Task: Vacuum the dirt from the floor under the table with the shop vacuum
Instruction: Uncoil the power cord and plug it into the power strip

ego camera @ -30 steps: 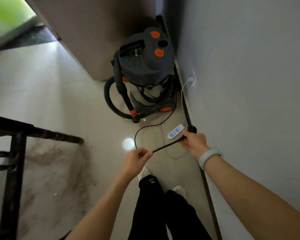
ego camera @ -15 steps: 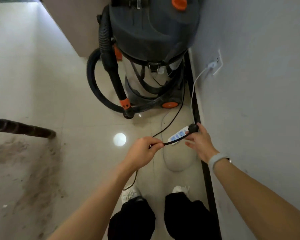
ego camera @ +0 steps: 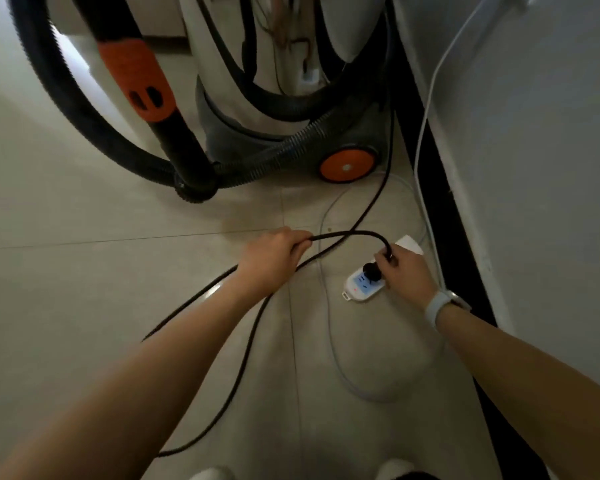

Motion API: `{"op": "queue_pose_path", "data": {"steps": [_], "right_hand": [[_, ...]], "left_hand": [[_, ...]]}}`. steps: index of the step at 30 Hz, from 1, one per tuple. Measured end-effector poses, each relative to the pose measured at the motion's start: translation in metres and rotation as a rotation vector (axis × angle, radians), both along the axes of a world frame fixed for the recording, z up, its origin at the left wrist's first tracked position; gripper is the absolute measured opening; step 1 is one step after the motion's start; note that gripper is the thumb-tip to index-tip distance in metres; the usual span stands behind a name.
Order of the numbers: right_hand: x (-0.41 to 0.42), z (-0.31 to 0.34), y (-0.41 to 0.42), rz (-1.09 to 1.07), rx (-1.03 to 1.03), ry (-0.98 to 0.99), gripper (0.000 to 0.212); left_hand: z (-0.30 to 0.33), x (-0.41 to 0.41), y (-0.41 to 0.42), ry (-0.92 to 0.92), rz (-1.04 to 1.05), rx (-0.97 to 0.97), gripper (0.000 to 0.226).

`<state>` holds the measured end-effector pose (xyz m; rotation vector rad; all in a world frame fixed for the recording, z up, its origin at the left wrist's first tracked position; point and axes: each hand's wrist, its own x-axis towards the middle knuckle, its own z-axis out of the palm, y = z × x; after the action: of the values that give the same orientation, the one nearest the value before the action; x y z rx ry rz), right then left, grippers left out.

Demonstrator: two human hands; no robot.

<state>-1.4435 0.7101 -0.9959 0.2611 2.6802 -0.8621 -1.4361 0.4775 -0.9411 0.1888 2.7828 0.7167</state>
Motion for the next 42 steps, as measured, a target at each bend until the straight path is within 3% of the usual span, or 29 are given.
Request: {"op": "queue_pose_path", "data": {"steps": [5, 11, 15, 20, 25, 32, 36, 38, 42], "right_hand": [[0.005, -0.009, 0.006, -0.238, -0.245, -0.071, 0.008], [0.003, -0.014, -0.005, -0.381, -0.33, -0.062, 0.024], [0.004, -0.021, -0.013, -0.316, -0.231, 0.01, 0.029], [0.02, -0.028, -0.018, -0.165, -0.154, 0.026, 0.013], [0.023, -0.033, -0.021, -0.01, 0.084, 0.145, 0.021], [0.029, -0.04, -0.012, 0.192, 0.213, 0.39, 0.024], [0.027, -0.045, -0.013, 0.084, 0.074, 0.263, 0.018], [0.031, -0.046, -0.015, 0.044, 0.035, 0.288, 0.017], [0.033, -0.043, -0.013, 0.097, 0.139, 0.287, 0.021]], "left_hand": [[-0.023, -0.003, 0.006, 0.028, 0.063, 0.039, 0.031], [-0.038, -0.008, 0.01, 0.044, 0.152, 0.061, 0.033], [-0.047, -0.009, 0.009, 0.06, 0.223, 0.037, 0.034], [-0.061, -0.006, 0.001, 0.05, 0.319, 0.05, 0.032], [-0.069, -0.006, -0.001, 0.042, 0.387, 0.036, 0.031], [-0.078, -0.004, -0.002, 0.048, 0.356, 0.03, 0.03], [-0.08, -0.005, -0.003, 0.063, 0.365, 0.039, 0.03], [-0.079, -0.002, -0.003, 0.045, 0.337, 0.025, 0.03], [-0.07, 0.009, 0.0, -0.148, 0.225, 0.036, 0.034]]}}
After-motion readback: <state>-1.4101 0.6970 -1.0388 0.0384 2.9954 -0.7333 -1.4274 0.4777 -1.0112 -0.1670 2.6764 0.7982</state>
